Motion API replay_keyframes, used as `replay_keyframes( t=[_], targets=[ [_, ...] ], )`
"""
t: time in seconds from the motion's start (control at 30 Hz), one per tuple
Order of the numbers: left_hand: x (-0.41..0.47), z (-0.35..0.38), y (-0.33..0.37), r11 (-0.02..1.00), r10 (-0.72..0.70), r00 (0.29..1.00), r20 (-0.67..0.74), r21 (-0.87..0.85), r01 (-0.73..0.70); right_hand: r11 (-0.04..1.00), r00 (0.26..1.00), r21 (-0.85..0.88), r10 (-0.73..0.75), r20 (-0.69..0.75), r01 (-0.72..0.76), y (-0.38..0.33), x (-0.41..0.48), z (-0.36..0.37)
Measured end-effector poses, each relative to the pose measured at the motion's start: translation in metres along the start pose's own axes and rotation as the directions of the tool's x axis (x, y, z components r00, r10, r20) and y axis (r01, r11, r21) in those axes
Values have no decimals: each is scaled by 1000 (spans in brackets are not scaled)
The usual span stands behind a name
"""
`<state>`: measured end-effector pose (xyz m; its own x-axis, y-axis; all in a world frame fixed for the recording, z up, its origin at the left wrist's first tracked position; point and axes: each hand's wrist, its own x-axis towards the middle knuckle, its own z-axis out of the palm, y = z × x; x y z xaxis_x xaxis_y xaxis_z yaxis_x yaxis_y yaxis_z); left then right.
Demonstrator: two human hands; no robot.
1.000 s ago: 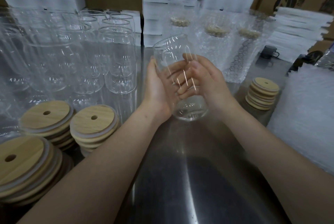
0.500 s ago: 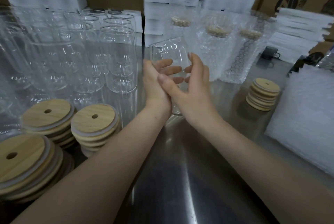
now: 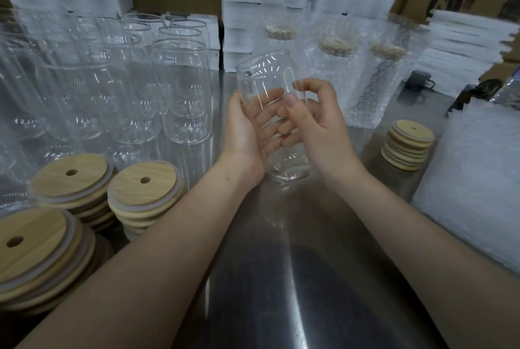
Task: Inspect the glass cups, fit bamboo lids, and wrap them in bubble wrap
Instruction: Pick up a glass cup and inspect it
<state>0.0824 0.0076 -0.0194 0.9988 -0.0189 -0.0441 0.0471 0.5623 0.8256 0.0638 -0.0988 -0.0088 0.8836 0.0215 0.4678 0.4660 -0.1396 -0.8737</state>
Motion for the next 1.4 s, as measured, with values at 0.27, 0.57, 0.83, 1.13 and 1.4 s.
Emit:
replay_keyframes(
  t=[0.27,0.57,0.83,1.13,1.4],
  targets=[
    [3,1,-1,998,-54,998,-14,-9,54,987,985,72,134,111,-143,-4,4,-8],
    [-3,7,-1,999,48,990,-129,11,-47,959,997,-283,25,68,-5,-7,-2,-2],
    [-11,21,-3,979,202,940,-273,40,-199,992,996,-105,61,-67,-68,-6,-7,11],
    [-12,16,2,982,182,969,-170,-10,-186,1000,1000,-20,-9,-19,9,-8,-5,3],
    [-21,24,7,945,325,943,-63,36,-324,987,992,-111,-119,-52,112,3,-1,-10]
  ],
)
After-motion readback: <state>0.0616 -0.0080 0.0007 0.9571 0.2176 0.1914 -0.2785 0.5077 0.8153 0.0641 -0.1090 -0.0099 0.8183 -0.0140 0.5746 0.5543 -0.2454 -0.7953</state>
